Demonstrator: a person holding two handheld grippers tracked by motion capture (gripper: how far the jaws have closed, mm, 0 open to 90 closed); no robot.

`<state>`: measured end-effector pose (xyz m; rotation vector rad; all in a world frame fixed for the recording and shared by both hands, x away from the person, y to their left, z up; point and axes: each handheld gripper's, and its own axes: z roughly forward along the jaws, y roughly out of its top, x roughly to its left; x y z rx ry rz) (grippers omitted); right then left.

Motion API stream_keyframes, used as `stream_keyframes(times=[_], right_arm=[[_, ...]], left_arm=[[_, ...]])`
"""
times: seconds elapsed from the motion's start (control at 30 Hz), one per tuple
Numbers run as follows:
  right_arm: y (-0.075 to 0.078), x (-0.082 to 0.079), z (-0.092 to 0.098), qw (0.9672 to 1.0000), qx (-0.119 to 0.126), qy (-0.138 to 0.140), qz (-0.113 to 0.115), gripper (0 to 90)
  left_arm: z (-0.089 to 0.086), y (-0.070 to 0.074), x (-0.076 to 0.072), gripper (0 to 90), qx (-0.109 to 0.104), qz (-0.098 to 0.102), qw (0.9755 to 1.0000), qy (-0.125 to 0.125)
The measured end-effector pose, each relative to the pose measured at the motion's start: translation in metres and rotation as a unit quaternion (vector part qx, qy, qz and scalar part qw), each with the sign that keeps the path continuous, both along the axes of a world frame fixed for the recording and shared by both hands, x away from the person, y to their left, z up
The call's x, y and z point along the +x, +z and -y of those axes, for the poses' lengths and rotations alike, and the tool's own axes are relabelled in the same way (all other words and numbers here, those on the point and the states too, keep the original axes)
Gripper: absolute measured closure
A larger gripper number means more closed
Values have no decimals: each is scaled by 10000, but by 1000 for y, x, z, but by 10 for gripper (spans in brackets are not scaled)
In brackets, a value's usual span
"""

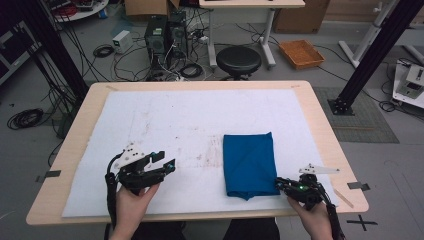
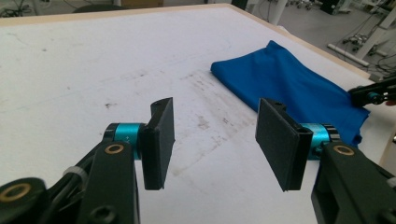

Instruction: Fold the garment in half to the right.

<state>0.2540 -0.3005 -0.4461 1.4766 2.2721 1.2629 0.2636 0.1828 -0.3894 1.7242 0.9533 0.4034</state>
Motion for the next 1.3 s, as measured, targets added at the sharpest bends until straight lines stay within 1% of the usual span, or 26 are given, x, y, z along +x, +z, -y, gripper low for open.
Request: stream_keyframes(times=[0.07, 0.17, 0.2, 0.27, 0.3, 0.33, 0.4, 0.43, 0.47, 0.53, 0.6, 0.7, 0.83, 0.9, 0.97, 1.03, 1.13, 1.2, 1.23, 1.3], right_arm=[[1, -2, 2, 10000, -35, -29, 34, 877], [2, -6, 6, 9999, -84, -69, 90, 871], [1, -6, 7, 9999, -60, -82, 77, 825], [2, -7, 9, 9998, -36, -148, 99, 774], [4, -7, 10, 9998, -9, -149, 164, 722], [7, -7, 11, 9996, 1, -194, 224, 662], [16, -3, 14, 9988, 18, -233, 427, 628], [21, -1, 16, 9981, 33, -259, 549, 589], [27, 1, 17, 9972, 38, -288, 682, 539], [39, 8, 19, 9949, 72, -312, 953, 489], [49, 15, 19, 9930, 78, -370, 1118, 459], [66, 29, 19, 9895, 86, -448, 1374, 425], [83, 46, 15, 9865, 103, -496, 1559, 387], [91, 53, 14, 9846, 108, -561, 1651, 374], [97, 59, 13, 9835, 178, -611, 1691, 358], [97, 62, 13, 9835, 180, -640, 1683, 355], [92, 63, 14, 9851, 147, -611, 1602, 353], [88, 63, 15, 9857, 123, -617, 1562, 354], [86, 63, 16, 9861, 124, -615, 1541, 353], [83, 64, 19, 9865, 111, -643, 1502, 353]], left_arm=[[-3, 0, 0, 471, -3, 11, 10000, 28], [-8, 0, 1, 471, -33, 0, 10000, 77], [-9, 1, 1, 471, -32, 4, 10000, 88], [-11, 2, 2, 464, -37, 20, 10000, 77], [-11, 3, 2, 458, -45, 27, 10000, 73], [-11, 5, 3, 446, -27, 51, 10000, 46], [-12, 9, 6, 429, 28, 111, 9999, 43], [-12, 11, 8, 424, 52, 149, 9999, 26], [-12, 14, 11, 400, 92, 181, 9998, 10], [-12, 18, 17, 392, 139, 253, 9996, -16], [-11, 22, 24, 363, 169, 322, 9993, -40], [-9, 27, 35, 360, 196, 437, 9988, -24], [-4, 31, 44, 360, 346, 668, 9971, 102], [-3, 31, 48, 360, 373, 692, 9968, 140], [-3, 30, 50, 359, 367, 649, 9971, 132], [-3, 28, 50, 360, 357, 621, 9973, 135], [-5, 25, 48, 360, 369, 643, 9972, 138], [-7, 24, 47, 360, 330, 612, 9975, 111], [-7, 23, 47, 359, 290, 591, 9977, 129], [-9, 22, 46, 359, 282, 568, 9979, 155]])
